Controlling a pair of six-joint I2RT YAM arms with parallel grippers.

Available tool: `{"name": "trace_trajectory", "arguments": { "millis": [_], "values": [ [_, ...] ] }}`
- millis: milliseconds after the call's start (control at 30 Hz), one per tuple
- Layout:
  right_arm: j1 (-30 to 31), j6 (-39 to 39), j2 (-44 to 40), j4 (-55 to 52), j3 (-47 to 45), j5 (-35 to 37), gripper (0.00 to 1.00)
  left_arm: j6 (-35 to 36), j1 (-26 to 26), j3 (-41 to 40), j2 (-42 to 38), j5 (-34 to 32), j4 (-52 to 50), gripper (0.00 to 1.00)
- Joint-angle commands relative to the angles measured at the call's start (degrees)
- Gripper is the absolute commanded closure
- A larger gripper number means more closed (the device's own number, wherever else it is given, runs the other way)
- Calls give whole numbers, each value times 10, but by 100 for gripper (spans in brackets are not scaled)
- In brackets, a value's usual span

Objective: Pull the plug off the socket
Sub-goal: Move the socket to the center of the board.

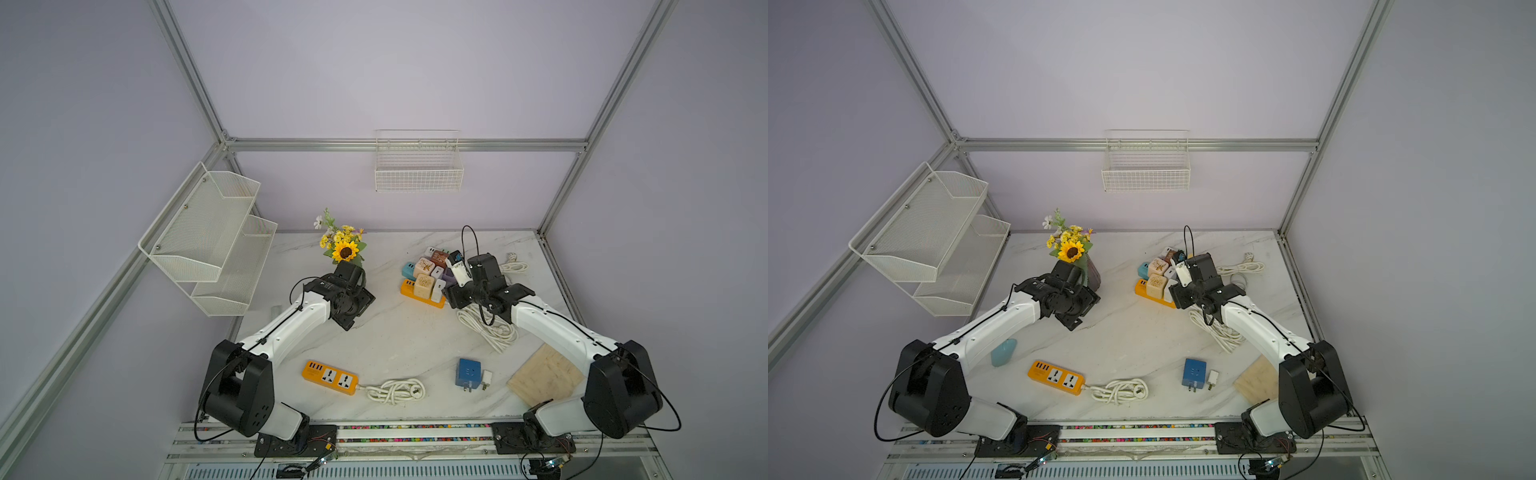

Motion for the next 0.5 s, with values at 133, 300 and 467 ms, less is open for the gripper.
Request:
{"name": "trace_trajectory", "arguments": {
  "millis": [133,300,467],
  "values": [
    [-23,-109,36,86,-47,-108,19,5,-6,-21,13,38,81,23],
    [-29,-149,74,110,-49,-115,12,12,-5,-25,15,43,83,24],
    [-39,-169,119,137,-29,-95,8,18,-5,-25,18,48,75,24]
  ]
}}
